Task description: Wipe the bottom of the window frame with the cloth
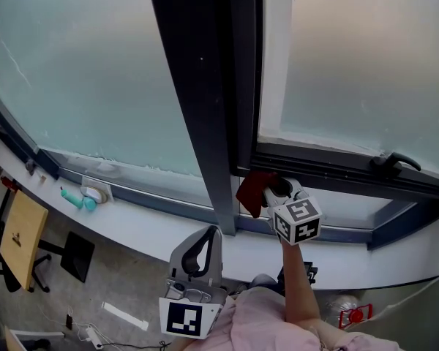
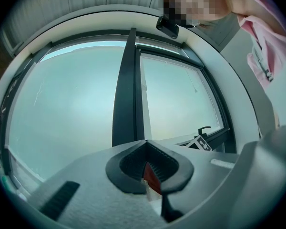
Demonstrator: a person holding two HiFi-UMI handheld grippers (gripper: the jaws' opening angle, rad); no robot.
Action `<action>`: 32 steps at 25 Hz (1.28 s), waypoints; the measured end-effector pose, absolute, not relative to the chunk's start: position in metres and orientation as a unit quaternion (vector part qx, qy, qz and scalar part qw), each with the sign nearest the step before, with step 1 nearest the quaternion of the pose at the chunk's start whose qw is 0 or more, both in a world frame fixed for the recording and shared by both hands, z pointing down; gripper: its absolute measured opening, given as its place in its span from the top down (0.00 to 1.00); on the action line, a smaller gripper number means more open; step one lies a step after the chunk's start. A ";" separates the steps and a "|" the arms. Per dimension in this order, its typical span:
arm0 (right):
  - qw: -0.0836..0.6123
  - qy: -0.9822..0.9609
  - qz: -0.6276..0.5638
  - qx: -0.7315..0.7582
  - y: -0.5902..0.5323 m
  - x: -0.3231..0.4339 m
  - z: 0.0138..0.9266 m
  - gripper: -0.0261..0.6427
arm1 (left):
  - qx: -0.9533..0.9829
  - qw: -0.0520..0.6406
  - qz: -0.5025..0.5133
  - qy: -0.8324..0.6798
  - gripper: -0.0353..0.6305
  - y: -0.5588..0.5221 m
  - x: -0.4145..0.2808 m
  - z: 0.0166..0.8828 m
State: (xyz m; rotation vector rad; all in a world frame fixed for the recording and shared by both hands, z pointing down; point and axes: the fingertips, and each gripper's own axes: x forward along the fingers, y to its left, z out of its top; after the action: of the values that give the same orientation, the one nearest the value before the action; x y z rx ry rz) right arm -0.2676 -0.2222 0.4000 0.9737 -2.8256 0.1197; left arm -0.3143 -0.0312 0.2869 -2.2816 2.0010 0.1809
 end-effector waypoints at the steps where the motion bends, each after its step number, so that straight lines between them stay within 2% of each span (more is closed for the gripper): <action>1: 0.075 -0.941 0.040 0.327 -0.222 -0.265 0.400 0.87 | -0.751 0.050 0.059 0.656 0.96 -0.032 -0.313 0.287; 32: 0.085 -0.922 0.032 0.375 -0.227 -0.212 0.401 0.87 | -0.797 0.038 0.074 0.599 0.96 -0.057 -0.284 0.290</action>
State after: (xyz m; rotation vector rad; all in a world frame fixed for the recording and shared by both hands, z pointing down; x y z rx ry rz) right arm -0.2121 -0.2269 0.4005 1.1184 -2.7502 0.0952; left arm -0.2844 -0.0567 0.2899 -2.4436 1.8362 0.2270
